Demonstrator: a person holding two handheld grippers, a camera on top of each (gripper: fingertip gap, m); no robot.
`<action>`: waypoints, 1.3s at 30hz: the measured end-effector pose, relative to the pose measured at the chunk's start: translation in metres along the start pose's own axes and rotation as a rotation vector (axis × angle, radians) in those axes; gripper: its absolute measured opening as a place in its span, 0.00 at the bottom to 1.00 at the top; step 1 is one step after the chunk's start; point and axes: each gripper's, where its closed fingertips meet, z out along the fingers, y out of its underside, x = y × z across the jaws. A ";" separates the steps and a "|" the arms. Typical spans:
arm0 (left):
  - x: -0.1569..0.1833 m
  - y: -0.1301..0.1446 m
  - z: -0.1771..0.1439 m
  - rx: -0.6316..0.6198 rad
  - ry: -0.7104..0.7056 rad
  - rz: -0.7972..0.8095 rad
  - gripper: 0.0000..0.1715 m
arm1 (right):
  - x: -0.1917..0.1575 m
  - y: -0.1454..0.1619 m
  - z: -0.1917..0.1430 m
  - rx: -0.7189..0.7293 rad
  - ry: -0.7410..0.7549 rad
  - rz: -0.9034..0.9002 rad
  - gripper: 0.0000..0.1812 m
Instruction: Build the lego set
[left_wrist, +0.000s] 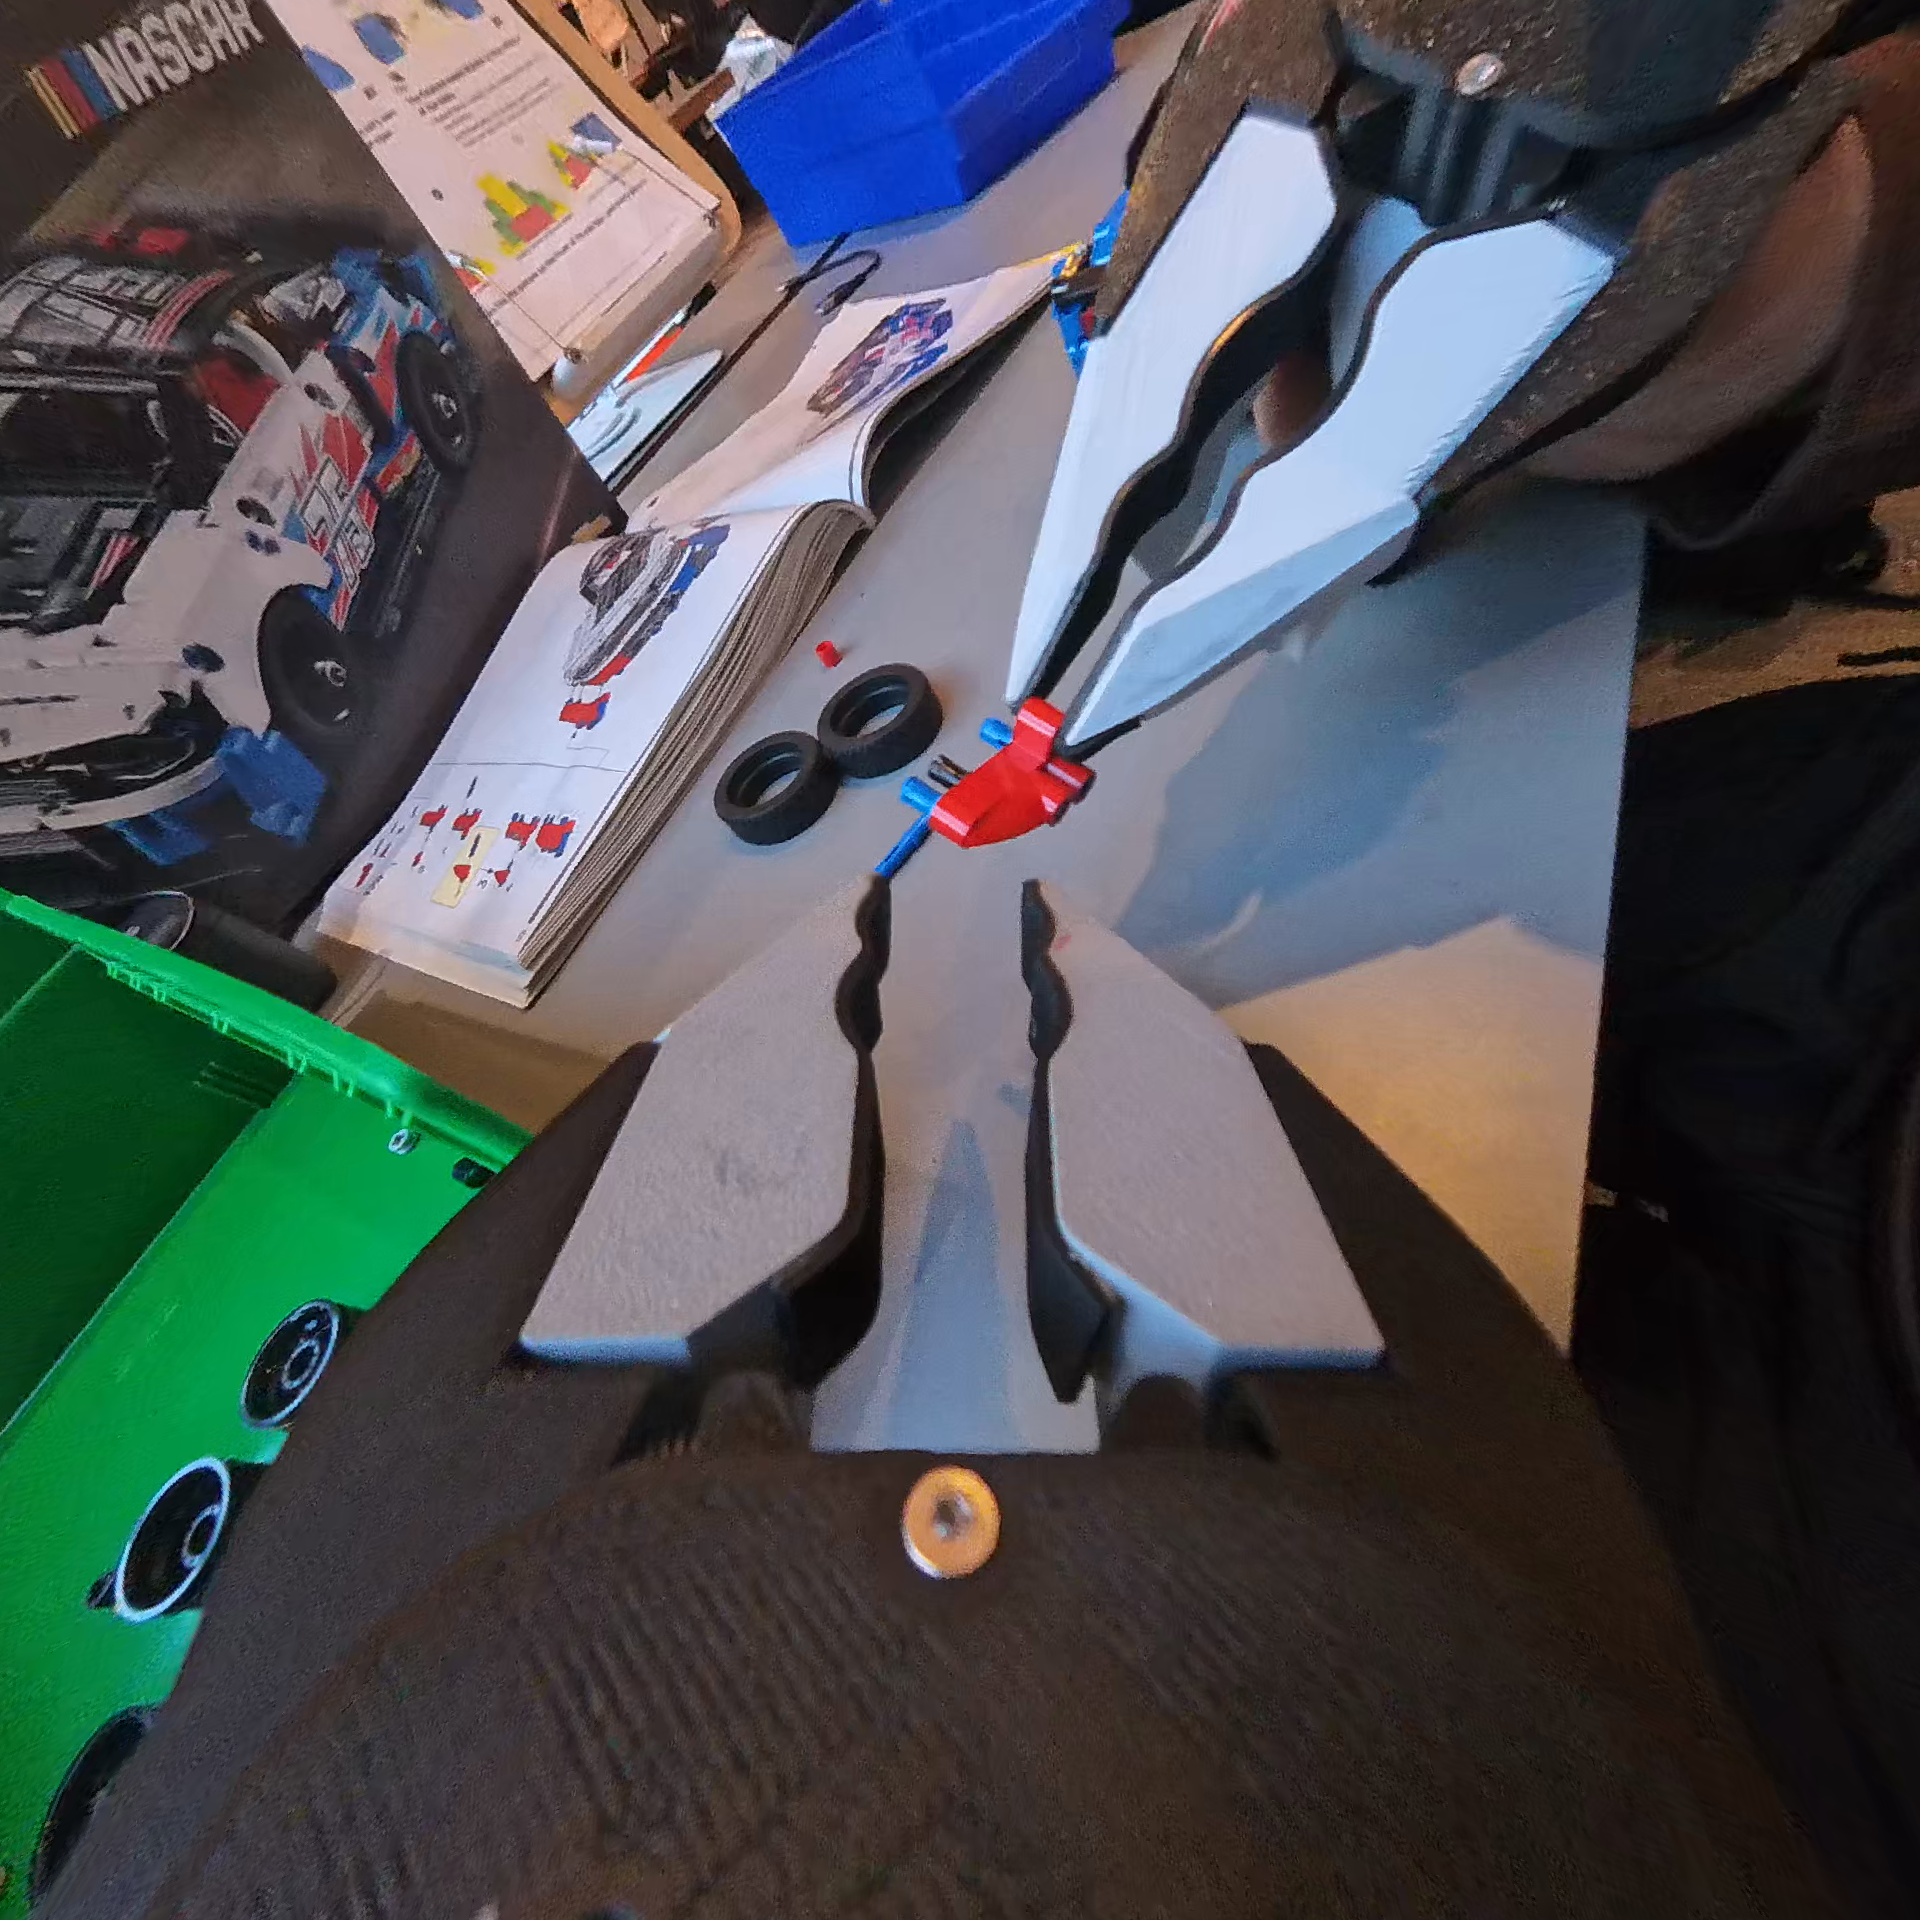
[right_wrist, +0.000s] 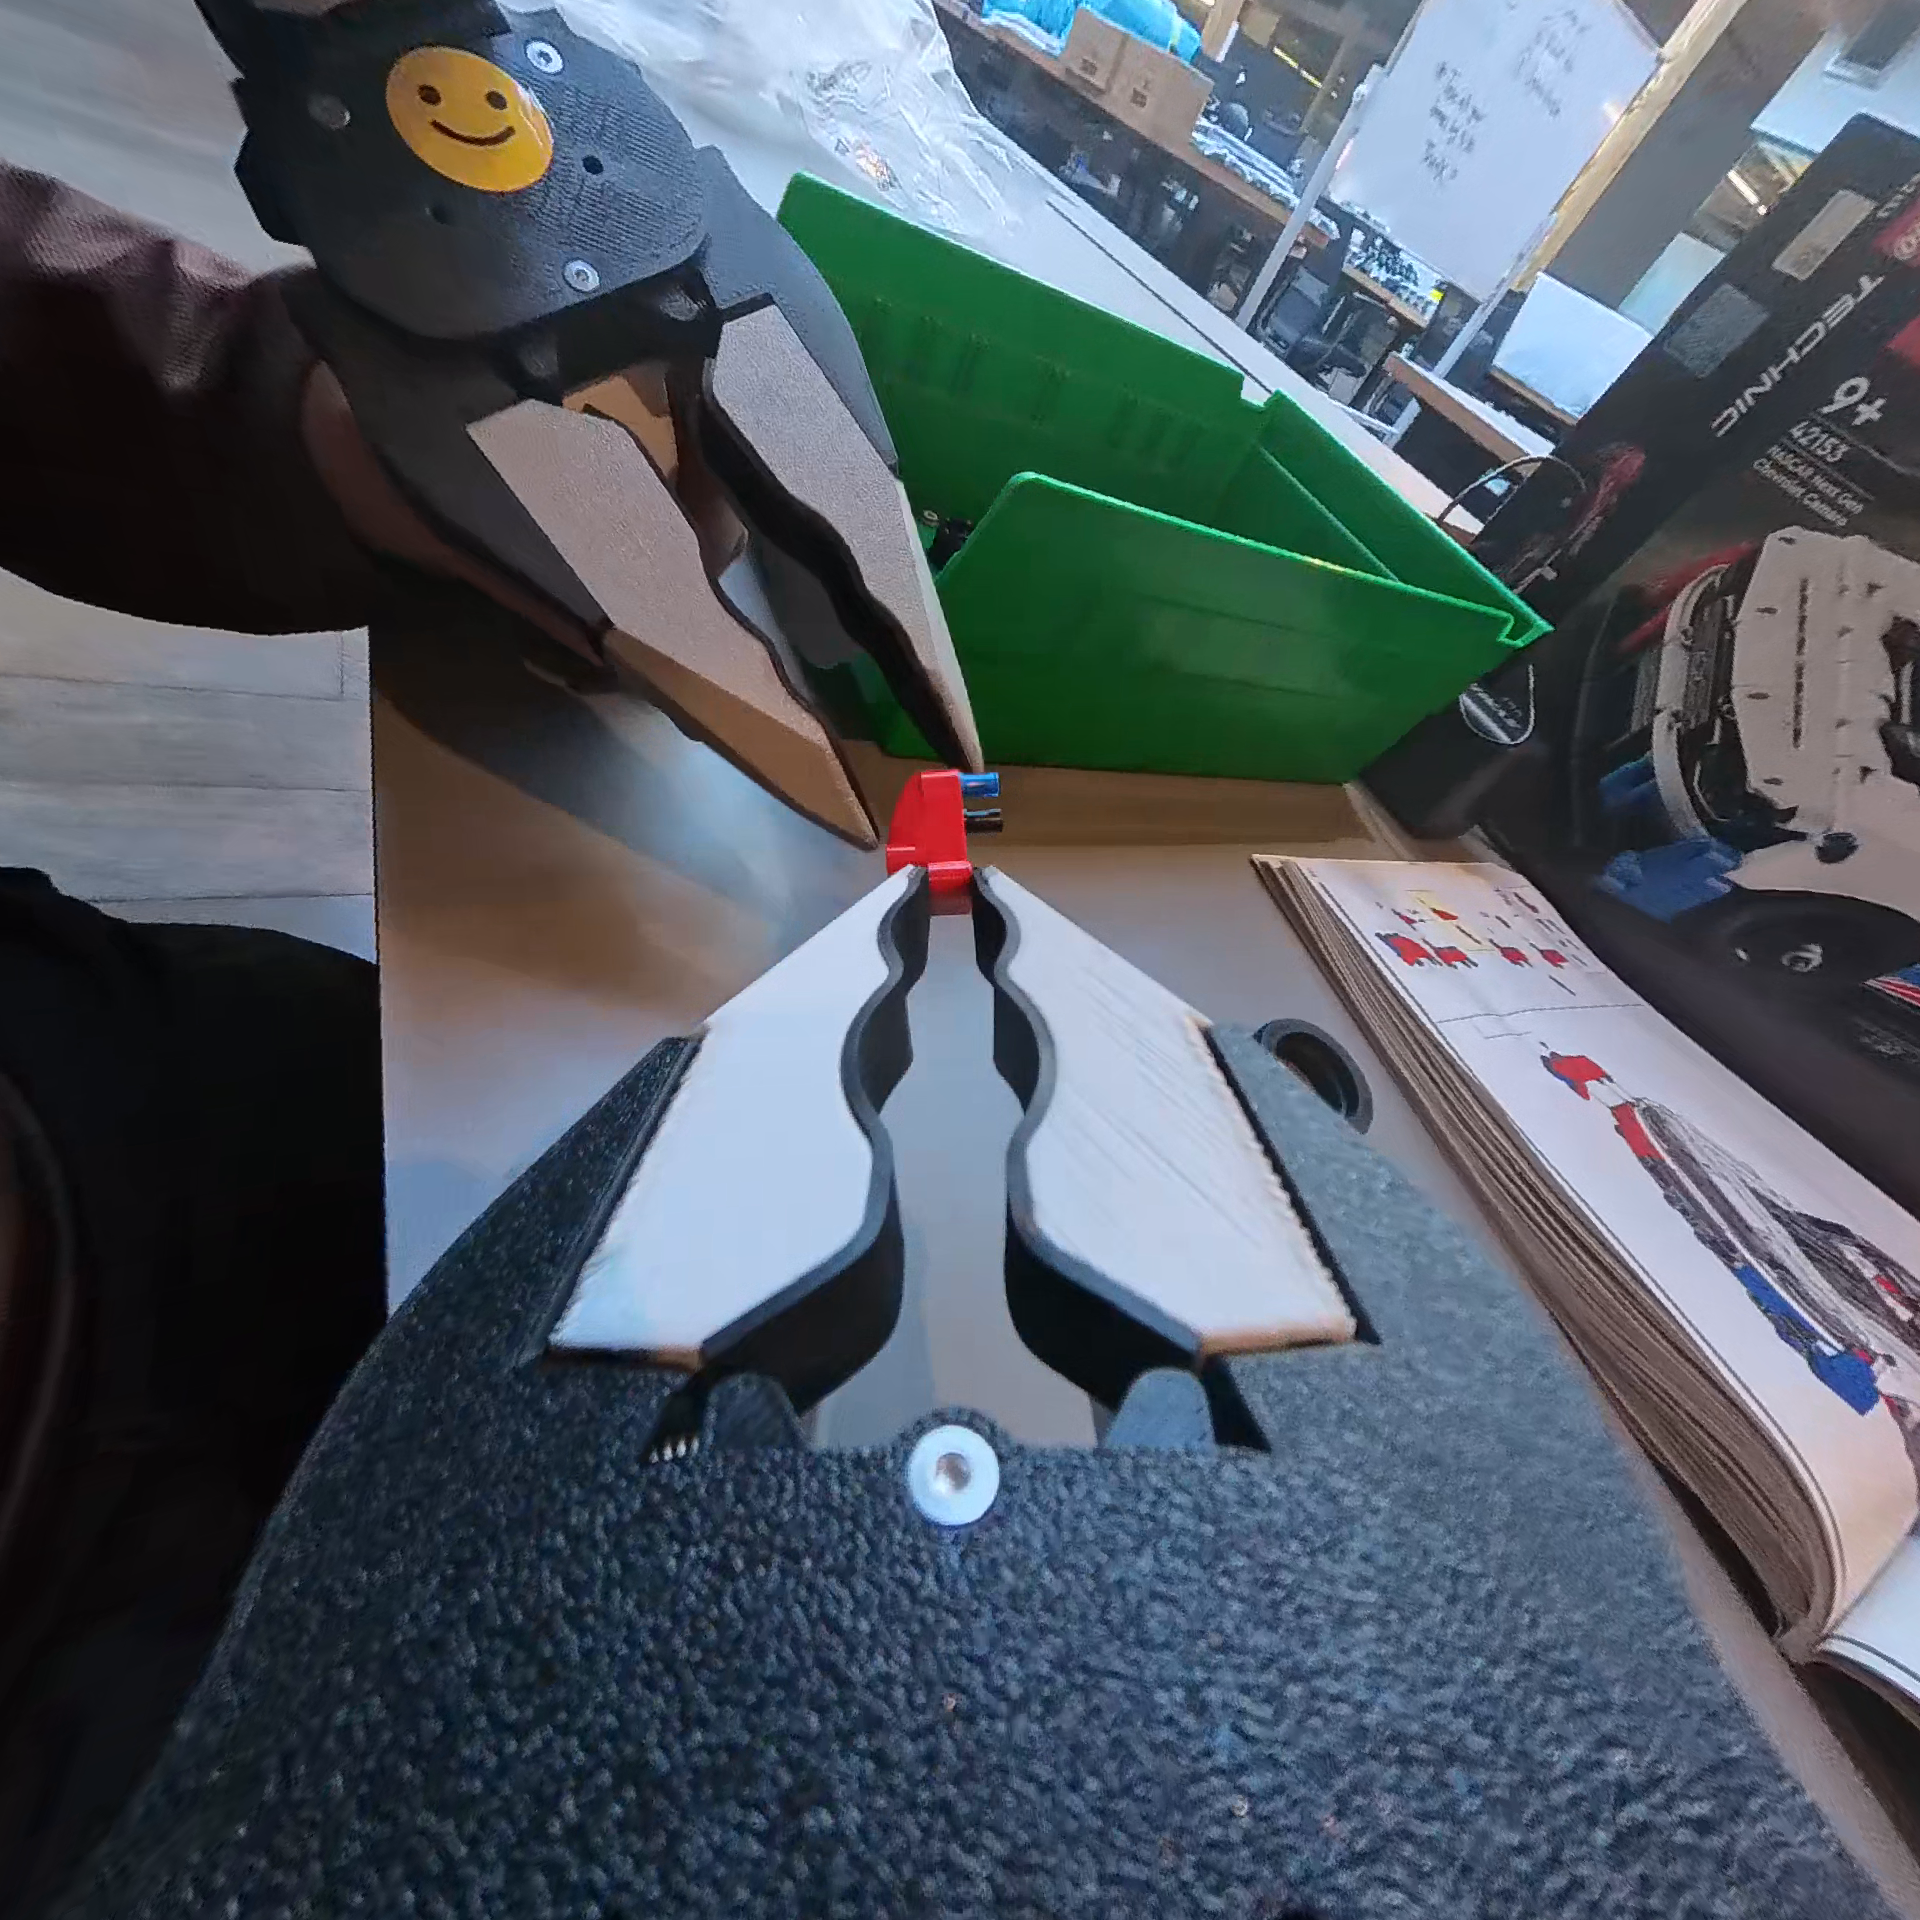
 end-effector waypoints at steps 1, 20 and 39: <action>-0.001 0.000 -0.001 0.005 0.002 -0.012 0.13 | 0.000 0.000 0.000 0.000 0.000 0.003 0.03; -0.006 0.004 0.003 -0.025 -0.016 -0.038 0.14 | 0.025 -0.008 -0.009 0.102 -0.010 0.249 0.03; -0.005 0.003 0.003 -0.024 -0.027 -0.016 0.14 | 0.025 -0.007 -0.008 0.104 -0.028 0.270 0.03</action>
